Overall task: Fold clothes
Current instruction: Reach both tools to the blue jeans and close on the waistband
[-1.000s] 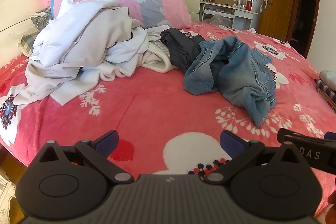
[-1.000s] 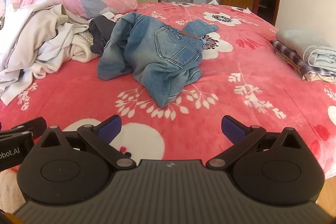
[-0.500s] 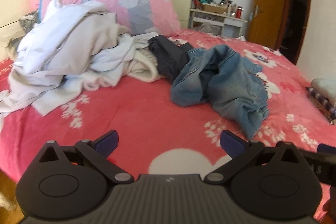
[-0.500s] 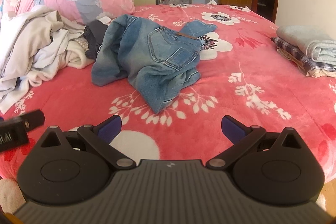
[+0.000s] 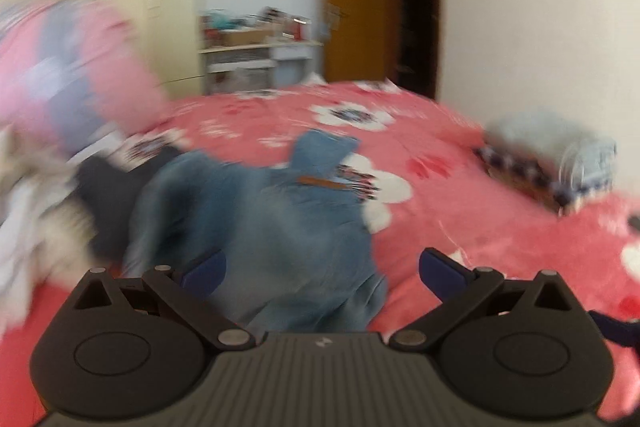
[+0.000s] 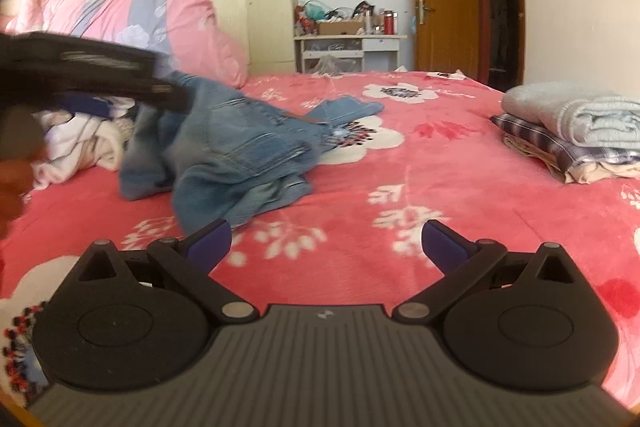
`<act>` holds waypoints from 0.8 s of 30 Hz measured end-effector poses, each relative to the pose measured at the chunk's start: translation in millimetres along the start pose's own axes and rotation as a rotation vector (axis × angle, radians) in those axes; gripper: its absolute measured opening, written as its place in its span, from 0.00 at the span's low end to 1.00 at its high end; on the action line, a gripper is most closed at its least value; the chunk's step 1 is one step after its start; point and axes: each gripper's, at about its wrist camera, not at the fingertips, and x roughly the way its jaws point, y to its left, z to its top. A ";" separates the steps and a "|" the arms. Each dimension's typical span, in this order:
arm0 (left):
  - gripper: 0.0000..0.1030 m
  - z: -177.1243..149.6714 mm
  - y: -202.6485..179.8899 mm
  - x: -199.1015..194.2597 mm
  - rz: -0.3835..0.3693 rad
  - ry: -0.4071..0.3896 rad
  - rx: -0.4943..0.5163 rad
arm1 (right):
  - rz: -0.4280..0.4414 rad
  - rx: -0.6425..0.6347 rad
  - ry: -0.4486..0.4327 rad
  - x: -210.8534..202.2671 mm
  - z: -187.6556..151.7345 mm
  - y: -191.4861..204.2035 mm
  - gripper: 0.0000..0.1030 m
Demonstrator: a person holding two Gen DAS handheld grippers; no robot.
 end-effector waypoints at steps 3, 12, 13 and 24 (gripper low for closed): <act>1.00 18.6 -34.6 63.8 0.026 0.059 0.139 | -0.012 0.015 -0.022 8.9 -4.8 -15.2 0.99; 0.52 14.6 -66.4 180.3 0.192 0.248 0.336 | -0.027 0.075 -0.017 31.8 -15.4 -42.7 0.99; 0.48 16.0 -60.3 176.5 0.183 0.238 0.305 | -0.026 0.084 -0.017 32.7 -16.1 -44.6 0.99; 0.16 31.7 4.7 38.0 0.166 -0.011 0.052 | -0.013 0.136 -0.080 5.9 -9.5 -48.5 0.99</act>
